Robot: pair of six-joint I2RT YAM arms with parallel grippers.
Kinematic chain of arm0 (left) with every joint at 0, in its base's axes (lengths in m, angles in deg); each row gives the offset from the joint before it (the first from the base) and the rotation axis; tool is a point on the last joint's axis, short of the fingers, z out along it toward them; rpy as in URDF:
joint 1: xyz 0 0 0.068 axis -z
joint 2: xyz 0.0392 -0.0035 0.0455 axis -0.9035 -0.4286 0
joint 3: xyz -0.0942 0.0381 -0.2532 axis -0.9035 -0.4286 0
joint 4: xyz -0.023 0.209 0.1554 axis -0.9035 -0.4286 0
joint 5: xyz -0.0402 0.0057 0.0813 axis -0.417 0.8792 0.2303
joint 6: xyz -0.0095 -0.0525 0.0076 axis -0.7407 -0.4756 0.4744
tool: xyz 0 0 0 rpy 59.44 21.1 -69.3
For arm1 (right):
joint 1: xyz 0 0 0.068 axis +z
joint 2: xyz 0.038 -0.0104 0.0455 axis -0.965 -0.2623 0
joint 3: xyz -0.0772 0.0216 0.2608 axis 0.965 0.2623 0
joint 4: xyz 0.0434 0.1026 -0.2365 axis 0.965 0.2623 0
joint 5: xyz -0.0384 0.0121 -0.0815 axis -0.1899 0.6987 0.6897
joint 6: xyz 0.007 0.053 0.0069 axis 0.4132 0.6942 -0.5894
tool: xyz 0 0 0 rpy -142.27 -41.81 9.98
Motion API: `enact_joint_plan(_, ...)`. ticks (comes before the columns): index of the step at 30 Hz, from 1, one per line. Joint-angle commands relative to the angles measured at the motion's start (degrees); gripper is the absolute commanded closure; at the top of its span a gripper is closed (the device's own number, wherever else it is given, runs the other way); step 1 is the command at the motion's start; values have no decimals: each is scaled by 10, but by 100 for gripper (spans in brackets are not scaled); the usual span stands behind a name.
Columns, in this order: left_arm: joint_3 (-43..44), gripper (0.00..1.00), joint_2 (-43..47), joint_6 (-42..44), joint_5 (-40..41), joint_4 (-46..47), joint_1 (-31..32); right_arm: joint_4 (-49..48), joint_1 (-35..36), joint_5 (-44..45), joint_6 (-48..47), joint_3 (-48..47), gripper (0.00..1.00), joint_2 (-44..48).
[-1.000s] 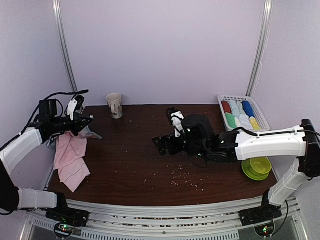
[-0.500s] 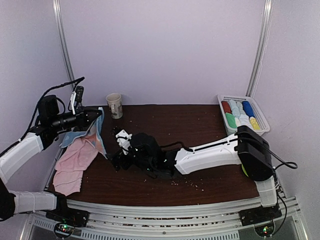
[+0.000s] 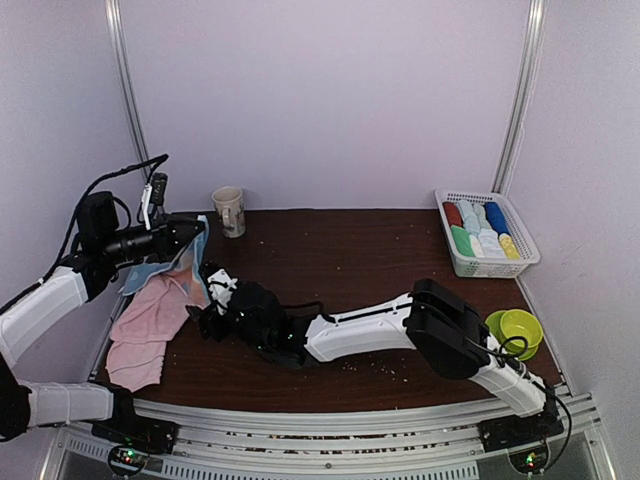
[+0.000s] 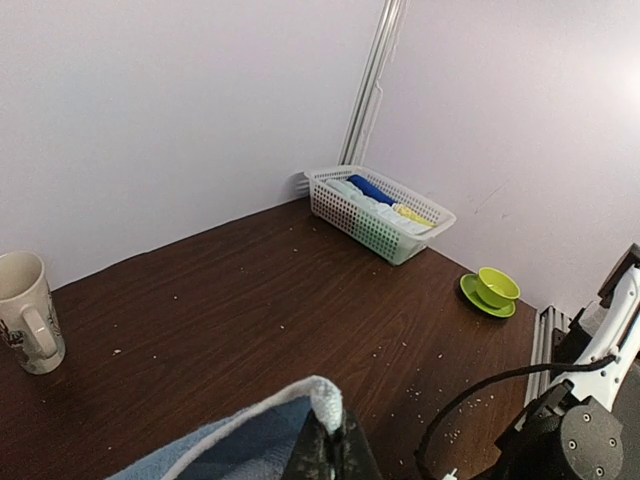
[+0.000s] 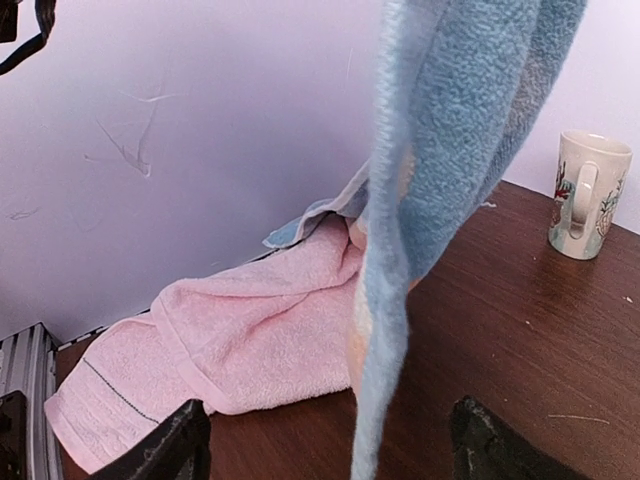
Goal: Roll the towels
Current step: Pass from the left arm to the right
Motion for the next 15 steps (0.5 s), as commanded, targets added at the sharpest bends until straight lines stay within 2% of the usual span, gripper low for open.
enact_joint_plan(1, -3, 100, 12, 6, -23, 22, 4, -21, 2, 20, -3, -55, 21, -33)
enact_joint_plan(3, -3, 100, 14, 15, -26, 13, 4, -26, 2, 15, -4, -65, 32, -42)
enact_joint_plan(11, 4, 100, 22, 76, -29, -49, 4, -64, -7, 9, -8, -41, 99, -31)
enact_joint_plan(15, 10, 100, 27, 103, -11, -74, 3, -110, -14, -17, -5, 28, 100, 16)
